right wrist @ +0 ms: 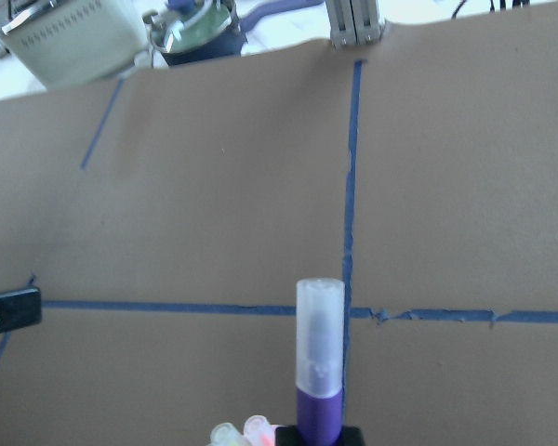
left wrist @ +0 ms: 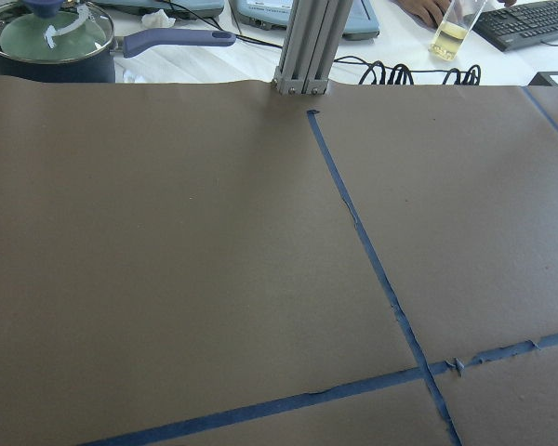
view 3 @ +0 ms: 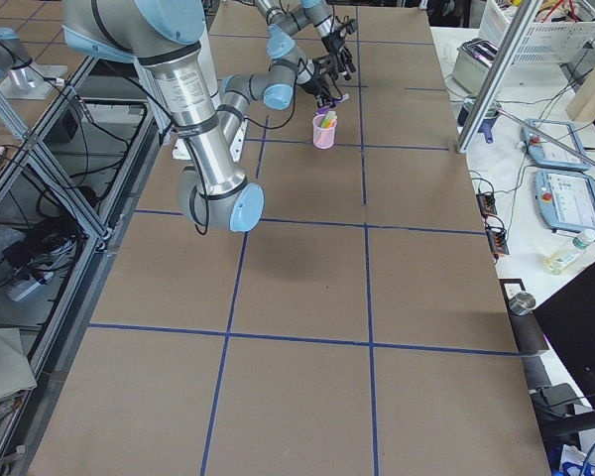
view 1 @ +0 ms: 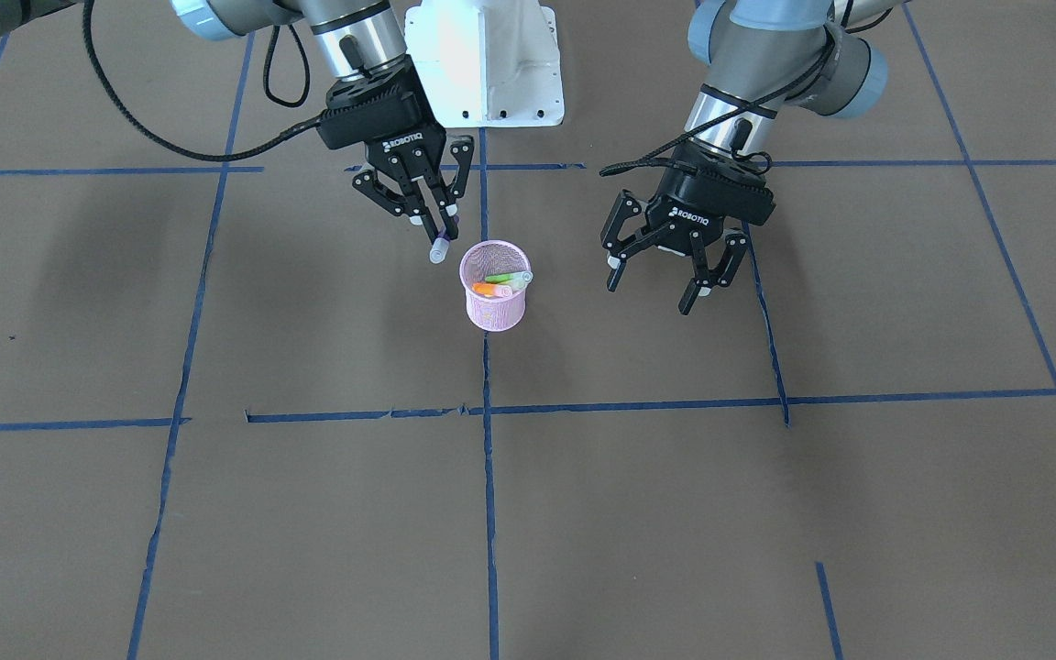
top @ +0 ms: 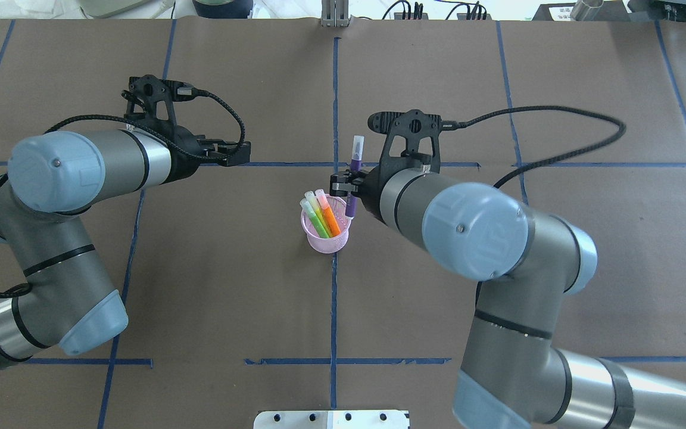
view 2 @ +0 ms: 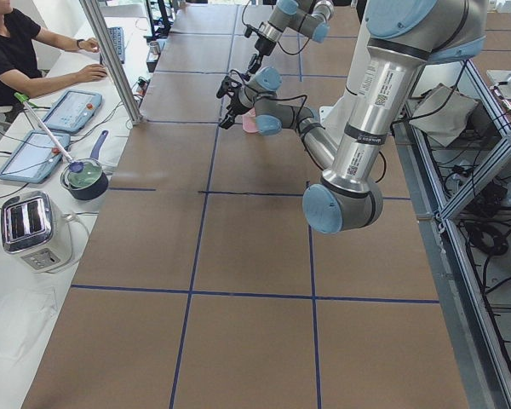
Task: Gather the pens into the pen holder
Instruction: 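Carry the purple marker with the right gripper and drop it into the cup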
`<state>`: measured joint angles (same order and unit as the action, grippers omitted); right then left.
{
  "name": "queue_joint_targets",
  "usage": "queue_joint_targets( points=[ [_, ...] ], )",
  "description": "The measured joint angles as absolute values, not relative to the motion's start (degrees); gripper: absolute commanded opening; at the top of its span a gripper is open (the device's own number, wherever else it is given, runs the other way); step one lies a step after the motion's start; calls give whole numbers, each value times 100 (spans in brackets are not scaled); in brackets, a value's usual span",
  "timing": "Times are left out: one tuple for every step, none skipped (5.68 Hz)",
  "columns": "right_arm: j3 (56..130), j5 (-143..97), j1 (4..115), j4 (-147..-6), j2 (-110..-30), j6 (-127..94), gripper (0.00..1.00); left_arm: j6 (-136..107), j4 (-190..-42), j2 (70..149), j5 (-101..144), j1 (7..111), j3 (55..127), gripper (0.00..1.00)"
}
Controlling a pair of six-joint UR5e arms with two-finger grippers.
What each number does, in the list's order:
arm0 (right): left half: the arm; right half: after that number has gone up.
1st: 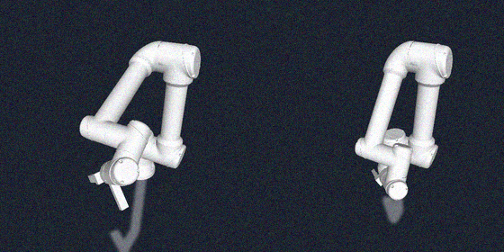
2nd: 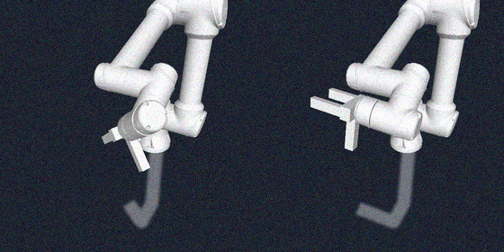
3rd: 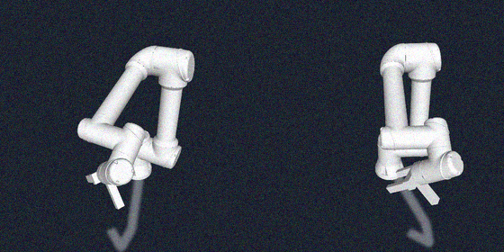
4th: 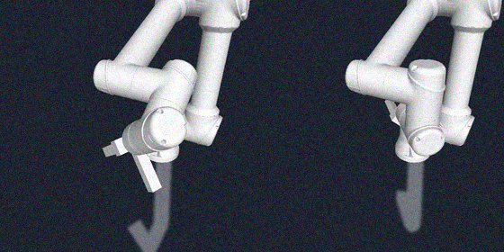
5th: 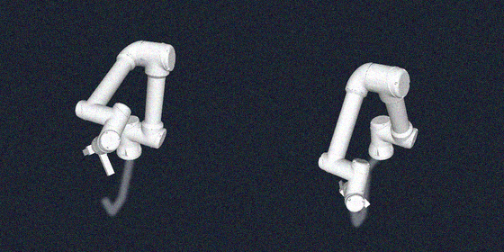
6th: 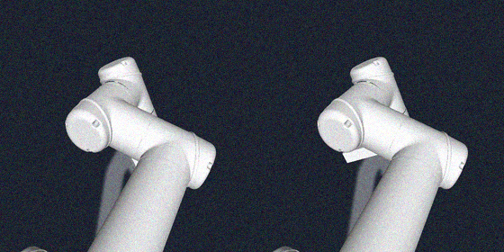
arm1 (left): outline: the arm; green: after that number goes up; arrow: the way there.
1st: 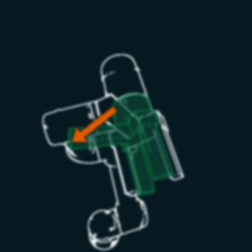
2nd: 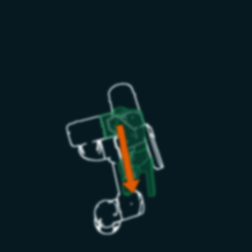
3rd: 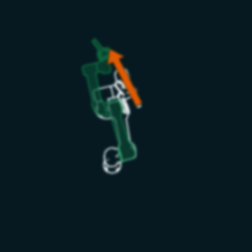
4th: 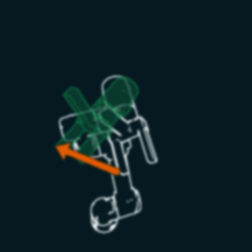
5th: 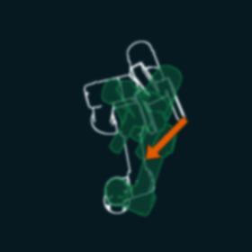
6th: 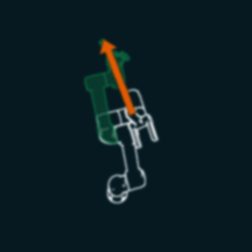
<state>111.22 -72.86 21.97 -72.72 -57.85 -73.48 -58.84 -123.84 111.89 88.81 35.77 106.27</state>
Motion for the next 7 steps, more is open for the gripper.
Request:
queue_joint_targets(
  points=[
    [10830, -6184, 1850, -6788, -5791, -7650, 1, -5887, -12384, 11189, 8881, 3577, 10622, 92],
    [10469, -5326, 1576, -6420, -5799, -7854, 2, -5888, -12384, 11185, 8882, 3577, 10612, 92],
    [10243, -4916, 1396, -6233, -5815, -7910, 13, -5880, -12384, 11182, 8881, 3574, 10592, 92],
    [10109, -4784, 1313, -6148, -5830, -7907, 66, -5862, -12384, 11180, 8884, 3571, 10561, 92],
    [10014, -4754, 1284, -6128, -5811, -7885, 99, -5846, -12387, 11182, 8885, 3569, 10535, 92],
    [10002, -4770, 1279, -6118, -5792, -7813, 99, -5836, -12388, 11184, 8889, 3569, 10525, 92],
    [10102, -4975, 1305, -6102, -5800, -7590, 99, -5808, -12388, 11110, 8905, 3569, 10512, 92]
  ],
)
